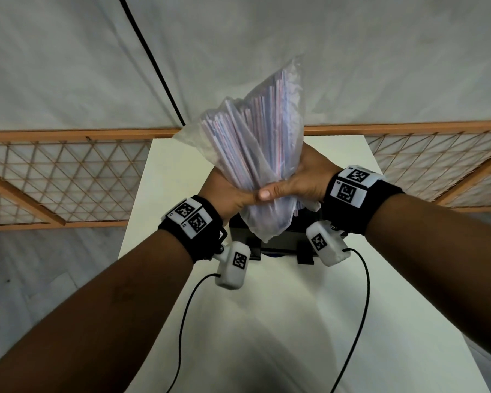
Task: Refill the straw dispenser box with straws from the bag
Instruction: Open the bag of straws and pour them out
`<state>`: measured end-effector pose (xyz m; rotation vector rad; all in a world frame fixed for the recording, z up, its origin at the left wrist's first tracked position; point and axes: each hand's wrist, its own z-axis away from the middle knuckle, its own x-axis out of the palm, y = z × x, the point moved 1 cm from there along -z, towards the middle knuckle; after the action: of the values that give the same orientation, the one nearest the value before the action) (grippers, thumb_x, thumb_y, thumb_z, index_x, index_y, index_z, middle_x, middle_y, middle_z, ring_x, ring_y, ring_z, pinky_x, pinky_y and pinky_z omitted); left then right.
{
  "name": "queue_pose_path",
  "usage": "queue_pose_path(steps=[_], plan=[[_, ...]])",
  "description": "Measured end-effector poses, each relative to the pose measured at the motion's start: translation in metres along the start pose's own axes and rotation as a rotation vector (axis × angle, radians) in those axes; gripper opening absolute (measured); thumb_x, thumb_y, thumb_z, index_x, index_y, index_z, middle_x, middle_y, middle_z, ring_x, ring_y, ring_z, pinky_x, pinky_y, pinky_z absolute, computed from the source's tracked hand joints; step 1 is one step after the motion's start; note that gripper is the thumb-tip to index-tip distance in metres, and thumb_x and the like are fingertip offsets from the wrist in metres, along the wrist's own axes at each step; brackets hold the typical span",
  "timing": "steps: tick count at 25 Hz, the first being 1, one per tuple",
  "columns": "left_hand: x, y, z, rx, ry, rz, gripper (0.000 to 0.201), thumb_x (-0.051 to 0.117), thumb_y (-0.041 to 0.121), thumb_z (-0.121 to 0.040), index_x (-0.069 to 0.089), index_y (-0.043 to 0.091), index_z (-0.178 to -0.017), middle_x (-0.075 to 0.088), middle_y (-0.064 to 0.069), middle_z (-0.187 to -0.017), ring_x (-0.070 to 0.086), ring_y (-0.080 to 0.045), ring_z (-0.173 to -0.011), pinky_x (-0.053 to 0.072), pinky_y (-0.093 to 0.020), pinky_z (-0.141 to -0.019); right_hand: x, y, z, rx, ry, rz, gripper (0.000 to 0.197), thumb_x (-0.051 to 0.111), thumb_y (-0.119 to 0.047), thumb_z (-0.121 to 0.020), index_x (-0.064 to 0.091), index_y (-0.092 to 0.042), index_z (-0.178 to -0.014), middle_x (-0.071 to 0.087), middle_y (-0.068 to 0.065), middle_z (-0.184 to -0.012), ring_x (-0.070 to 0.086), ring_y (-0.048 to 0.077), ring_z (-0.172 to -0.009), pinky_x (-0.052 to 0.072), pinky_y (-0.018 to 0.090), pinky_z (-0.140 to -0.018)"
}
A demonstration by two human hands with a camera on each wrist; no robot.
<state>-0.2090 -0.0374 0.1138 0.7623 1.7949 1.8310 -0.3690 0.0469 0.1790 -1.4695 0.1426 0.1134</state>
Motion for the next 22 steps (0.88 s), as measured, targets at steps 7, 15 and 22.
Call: queue_pose_path(steps=[7, 15, 22], plan=[[-0.012, 0.006, -0.015, -0.034, -0.059, -0.196, 0.069, 0.099, 0.02, -0.053, 0.07, 0.02, -0.116, 0.073, -0.008, -0.12, 0.069, -0.025, -0.115, 0.053, -0.049, -0.1, -0.018, 0.005, -0.008, -0.041, 0.087, 0.132, 0.086, 0.097, -0.01, -0.051, 0.058, -0.02, -0.127, 0.072, -0.005, -0.114, 0.068, 0.005, -0.106, 0.056, 0.02, -0.081], [-0.01, -0.027, -0.013, -0.168, -0.05, -0.282, 0.082, 0.098, 0.04, -0.039, 0.072, 0.018, -0.113, 0.076, -0.001, -0.114, 0.071, -0.02, -0.11, 0.056, -0.048, -0.098, -0.017, 0.047, -0.004, -0.049, 0.051, 0.262, 0.094, 0.101, -0.02, -0.043, 0.058, -0.021, -0.127, 0.068, -0.002, -0.121, 0.062, 0.013, -0.118, 0.054, 0.043, -0.097], [-0.006, -0.03, -0.013, -0.193, -0.073, -0.337, 0.087, 0.099, 0.041, -0.04, 0.069, 0.017, -0.118, 0.073, -0.002, -0.118, 0.068, -0.021, -0.114, 0.055, -0.046, -0.099, -0.016, 0.061, -0.004, -0.019, 0.061, 0.269, 0.087, 0.101, -0.022, -0.043, 0.06, -0.025, -0.12, 0.07, -0.004, -0.115, 0.066, 0.015, -0.111, 0.057, 0.044, -0.09]])
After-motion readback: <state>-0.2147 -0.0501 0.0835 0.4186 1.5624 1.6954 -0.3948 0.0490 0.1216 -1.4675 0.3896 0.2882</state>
